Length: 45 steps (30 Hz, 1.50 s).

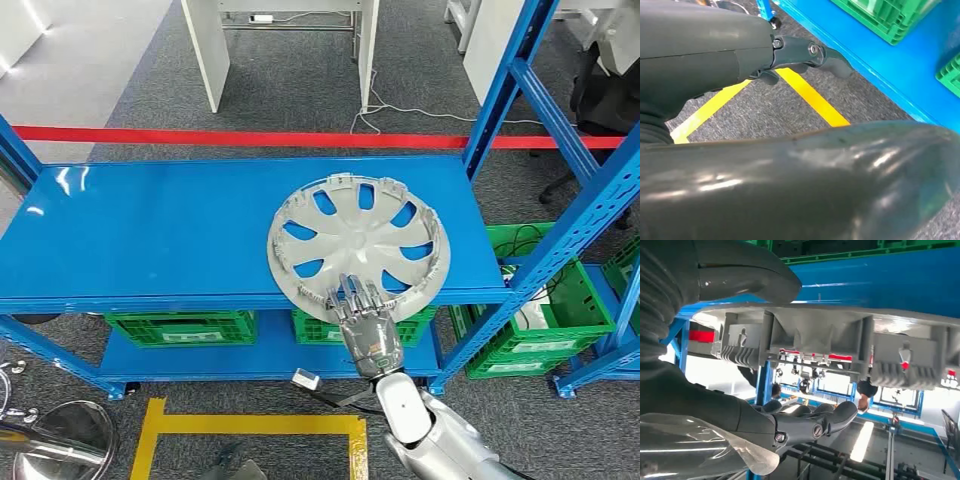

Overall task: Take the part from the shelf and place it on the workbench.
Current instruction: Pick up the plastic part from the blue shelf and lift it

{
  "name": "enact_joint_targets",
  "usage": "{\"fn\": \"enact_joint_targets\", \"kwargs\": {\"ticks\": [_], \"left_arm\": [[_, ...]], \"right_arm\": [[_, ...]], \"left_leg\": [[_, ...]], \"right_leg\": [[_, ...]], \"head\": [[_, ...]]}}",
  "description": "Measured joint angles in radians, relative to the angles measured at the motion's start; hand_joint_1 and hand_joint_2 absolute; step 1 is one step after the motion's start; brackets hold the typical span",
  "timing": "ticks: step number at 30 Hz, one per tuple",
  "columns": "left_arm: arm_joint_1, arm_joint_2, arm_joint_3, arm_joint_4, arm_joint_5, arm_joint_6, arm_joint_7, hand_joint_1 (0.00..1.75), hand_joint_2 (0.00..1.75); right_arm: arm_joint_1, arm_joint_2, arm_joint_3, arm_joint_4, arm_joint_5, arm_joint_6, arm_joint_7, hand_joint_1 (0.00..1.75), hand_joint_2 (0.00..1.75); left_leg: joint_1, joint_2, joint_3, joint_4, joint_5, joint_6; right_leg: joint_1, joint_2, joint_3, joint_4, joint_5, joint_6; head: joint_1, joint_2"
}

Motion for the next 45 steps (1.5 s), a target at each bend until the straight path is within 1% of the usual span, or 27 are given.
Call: {"fn": "enact_joint_targets", "kwargs": {"ticks": [5,6,9,10,21,31,37,41,45], "left_arm": [[-0.003,0.003,-0.010,0.000,0.016,0.009,0.002,0.00,0.00],[-0.003,0.004,-0.014,0.000,0.019,0.011,0.002,0.00,0.00],[-0.003,0.006,-0.023,0.000,0.024,0.016,0.003,0.00,0.00],[-0.003,0.006,-0.024,0.000,0.025,0.016,0.003,0.00,0.00],[-0.004,0.009,-0.024,-0.001,0.036,0.023,0.011,0.00,0.00],[-0.004,0.010,-0.022,-0.003,0.077,0.026,-0.018,0.00,0.00],[-0.003,0.010,-0.020,-0.003,0.094,0.030,-0.041,0.00,0.00],[-0.003,0.009,-0.019,-0.003,0.103,0.031,-0.051,0.00,1.75],[-0.003,0.008,-0.015,-0.003,0.112,0.030,-0.084,0.00,1.75]], "right_arm": [[-0.008,-0.006,-0.001,0.006,0.000,0.025,0.031,0.00,1.75],[-0.009,-0.008,-0.001,0.006,0.000,0.031,0.037,0.38,1.75],[-0.011,-0.012,-0.001,0.008,0.000,0.041,0.045,1.69,1.75],[-0.011,-0.013,-0.001,0.009,0.000,0.046,0.046,1.75,1.75],[-0.016,-0.013,-0.006,0.002,0.002,0.107,0.034,1.75,1.75],[-0.001,-0.014,-0.004,-0.016,0.001,0.077,0.059,1.75,1.75],[0.004,-0.025,0.013,-0.045,0.002,0.027,0.076,1.75,1.75],[0.004,-0.031,0.024,-0.057,0.002,0.014,0.086,1.75,1.75],[0.001,-0.042,0.054,-0.082,0.002,-0.037,0.118,1.75,1.75]], "left_leg": [[0.000,0.000,0.000,0.000,0.000,0.000],[0.000,0.000,0.000,0.000,0.000,0.000],[0.000,0.000,0.000,0.000,0.000,0.000],[0.000,0.000,0.000,0.000,0.000,0.000],[0.000,0.000,0.000,0.000,0.000,0.000],[0.000,0.000,0.000,0.000,0.000,0.000],[0.000,0.000,0.000,0.000,0.000,0.000],[0.000,0.000,0.000,0.000,0.000,0.000],[0.000,0.000,0.000,0.000,0.000,0.000]], "right_leg": [[0.000,0.000,0.000,0.000,0.000,0.000],[0.000,0.000,0.000,0.000,0.000,0.000],[0.000,0.000,0.000,0.000,0.000,0.000],[0.000,0.000,0.000,0.000,0.000,0.000],[0.000,0.000,0.000,0.000,0.000,0.000],[0.000,0.000,0.000,0.000,0.000,0.000],[0.000,0.000,0.000,0.000,0.000,0.000],[0.000,0.000,0.000,0.000,0.000,0.000],[0.000,0.000,0.000,0.000,0.000,0.000]], "head": [[0.000,0.000],[0.000,0.000],[0.000,0.000],[0.000,0.000],[0.000,0.000],[0.000,0.000],[0.000,0.000],[0.000,0.000],[0.000,0.000]]}}
